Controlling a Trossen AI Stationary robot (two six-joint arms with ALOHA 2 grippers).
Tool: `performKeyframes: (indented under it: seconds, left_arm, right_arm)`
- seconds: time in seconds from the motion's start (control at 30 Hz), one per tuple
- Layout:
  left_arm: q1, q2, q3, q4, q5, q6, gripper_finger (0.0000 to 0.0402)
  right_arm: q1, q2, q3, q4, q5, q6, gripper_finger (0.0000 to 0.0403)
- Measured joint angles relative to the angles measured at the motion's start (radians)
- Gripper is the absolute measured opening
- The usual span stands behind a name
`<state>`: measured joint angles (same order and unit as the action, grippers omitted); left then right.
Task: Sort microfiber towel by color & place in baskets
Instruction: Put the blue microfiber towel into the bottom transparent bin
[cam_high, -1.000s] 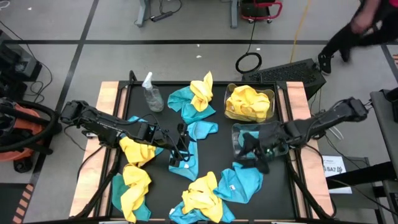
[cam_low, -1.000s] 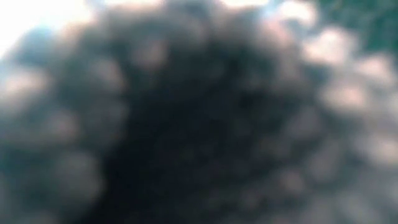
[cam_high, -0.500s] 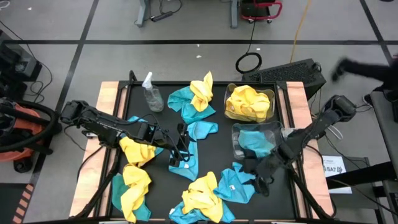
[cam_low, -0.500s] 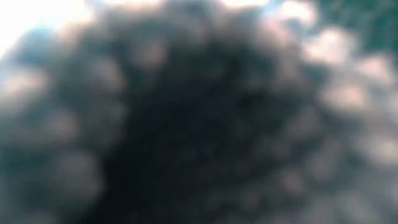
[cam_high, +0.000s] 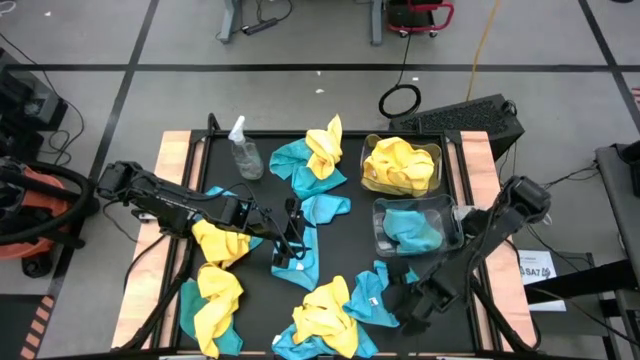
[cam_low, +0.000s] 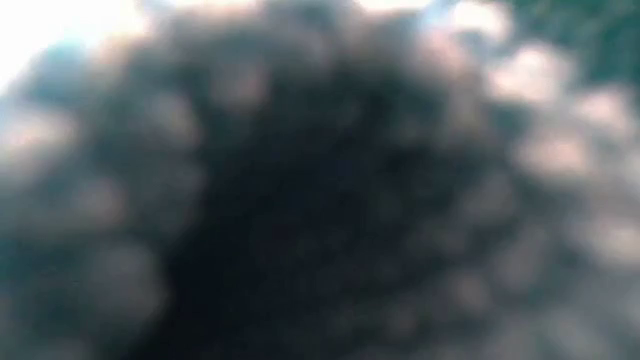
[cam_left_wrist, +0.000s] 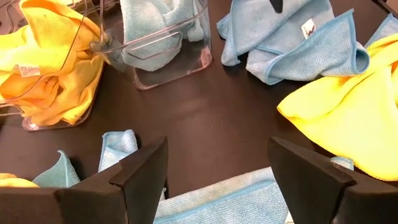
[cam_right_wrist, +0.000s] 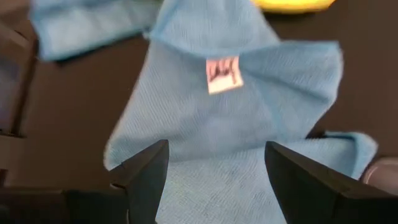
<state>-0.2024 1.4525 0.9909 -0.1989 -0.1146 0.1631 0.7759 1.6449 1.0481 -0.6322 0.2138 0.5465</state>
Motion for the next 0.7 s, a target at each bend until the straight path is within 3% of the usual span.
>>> performKeyframes:
  seconds: [0.47, 0.57, 0.7]
  left_arm:
    - [0.000, 0.000, 0.000, 0.000, 0.000, -0.001, 0.0280]
    - [0.000, 0.000, 0.000, -0.001, 0.000, -0.001, 0.0280]
    - [0.000, 0.000, 0.000, -0.001, 0.000, 0.000, 0.0280]
  right_arm:
    - [0.019, 0.180, 0.027, -0.043, 0.020, 0.177, 0.0248]
    - [0.020, 0.205, 0.029, -0.048, 0.020, 0.183, 0.0215]
    - [0.020, 0.217, 0.029, -0.044, 0.022, 0.175, 0.0133]
